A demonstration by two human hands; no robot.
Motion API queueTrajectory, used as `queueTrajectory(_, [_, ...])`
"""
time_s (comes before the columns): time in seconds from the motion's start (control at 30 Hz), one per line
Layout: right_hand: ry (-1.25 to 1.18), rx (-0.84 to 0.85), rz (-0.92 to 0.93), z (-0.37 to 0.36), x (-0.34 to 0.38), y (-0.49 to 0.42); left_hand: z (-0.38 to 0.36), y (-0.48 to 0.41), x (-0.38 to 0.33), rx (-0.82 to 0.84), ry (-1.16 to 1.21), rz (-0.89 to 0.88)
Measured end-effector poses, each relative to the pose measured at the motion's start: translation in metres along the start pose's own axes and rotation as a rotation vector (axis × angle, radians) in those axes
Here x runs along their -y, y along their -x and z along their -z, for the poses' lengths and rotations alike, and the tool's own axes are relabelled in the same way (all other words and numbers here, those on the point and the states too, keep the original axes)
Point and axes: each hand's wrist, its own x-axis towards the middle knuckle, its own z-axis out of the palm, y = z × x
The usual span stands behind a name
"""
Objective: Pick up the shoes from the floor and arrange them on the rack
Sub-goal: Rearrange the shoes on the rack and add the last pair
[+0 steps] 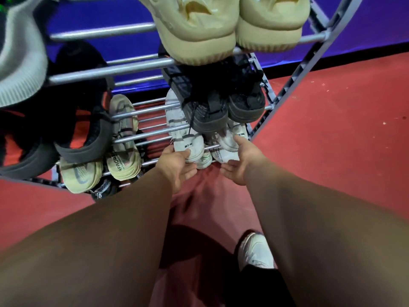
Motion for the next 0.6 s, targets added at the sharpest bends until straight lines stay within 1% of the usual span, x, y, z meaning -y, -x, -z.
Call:
queueTrajectory(0.07, [-0.021, -0.046, 0.06, 0.007, 0.004, -0.011, -0.003, -0.001, 0.004, -0.001, -0.033, -0.017])
queueTrajectory(0.23, [-0.02, -0.039, 0.152, 0.009, 0.008, -0.018, -0.008, -0.004, 0.007, 0.003, -0.056, -0.032])
queueTrajectory(0.37, [-0.046, -0.056, 0.155, 0.007, 0.01, -0.019, -0.011, -0.005, 0.009, 0.022, -0.075, -0.054])
queueTrajectory(0.43, [-0.061, -0.038, 0.092, 0.008, 0.012, -0.023, -0.013, -0.006, 0.01, 0.044, -0.077, -0.061])
queueTrajectory(0.5, [-0.021, -0.008, 0.052, 0.008, 0.012, -0.024, -0.014, -0.008, 0.011, 0.05, -0.051, -0.066])
queueTrajectory(0.6, [-0.018, -0.026, 0.096, 0.007, 0.011, -0.03, -0.014, -0.01, 0.011, 0.063, 0.0, -0.072])
